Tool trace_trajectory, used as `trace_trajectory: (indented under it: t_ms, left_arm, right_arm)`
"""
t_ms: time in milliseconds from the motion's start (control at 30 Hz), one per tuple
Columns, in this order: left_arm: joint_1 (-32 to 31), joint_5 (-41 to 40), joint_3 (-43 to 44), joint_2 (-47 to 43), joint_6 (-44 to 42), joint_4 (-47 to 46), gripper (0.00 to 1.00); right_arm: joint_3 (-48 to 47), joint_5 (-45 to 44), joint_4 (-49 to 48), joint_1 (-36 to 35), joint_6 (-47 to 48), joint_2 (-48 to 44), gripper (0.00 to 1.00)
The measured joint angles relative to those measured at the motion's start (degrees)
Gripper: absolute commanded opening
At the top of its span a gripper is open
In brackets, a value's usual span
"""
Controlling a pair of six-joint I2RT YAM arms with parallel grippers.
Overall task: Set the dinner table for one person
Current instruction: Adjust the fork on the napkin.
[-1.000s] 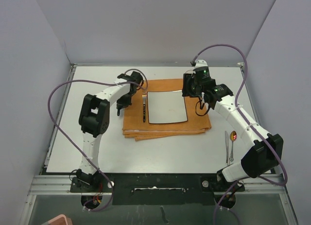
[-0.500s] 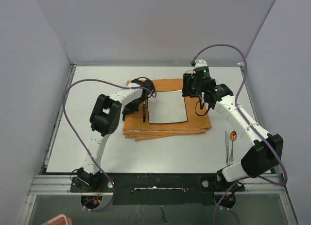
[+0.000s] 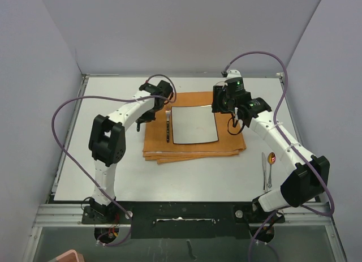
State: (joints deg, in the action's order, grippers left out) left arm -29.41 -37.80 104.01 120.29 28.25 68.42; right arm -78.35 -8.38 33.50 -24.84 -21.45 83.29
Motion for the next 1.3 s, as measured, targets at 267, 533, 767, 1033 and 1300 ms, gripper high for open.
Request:
trace_trajectory:
  t_ms: [267, 533, 767, 1033, 1300]
  left_arm:
    - [-4.5, 1.3, 0.6, -1.9, 1.3, 0.2, 0.0]
    - [-6.0, 5.9, -1.6, 0.3, 3.3, -2.1, 0.0]
    - [-5.8, 7.2, -3.2, 7.8, 4.1, -4.7, 0.0]
    - [-5.8, 7.3, -3.0, 8.1, 4.0, -4.8, 0.0]
    - [-5.2, 9.5, -2.9, 8.0, 3.6, -5.0, 0.0]
  right_arm:
    - [0.0, 0.0, 0.0, 0.0, 0.0, 0.0, 0.49]
    - [0.0, 0.0, 1.1, 0.0, 0.0, -0.7, 0.49]
    - [0.0, -0.7, 2.1, 0.0, 0.0, -2.3, 0.49]
    - [-0.1, -1.7, 3.5, 0.0, 0.2, -2.8, 0.49]
    - [-0.2, -1.8, 3.9, 0.0, 0.2, -2.8, 0.49]
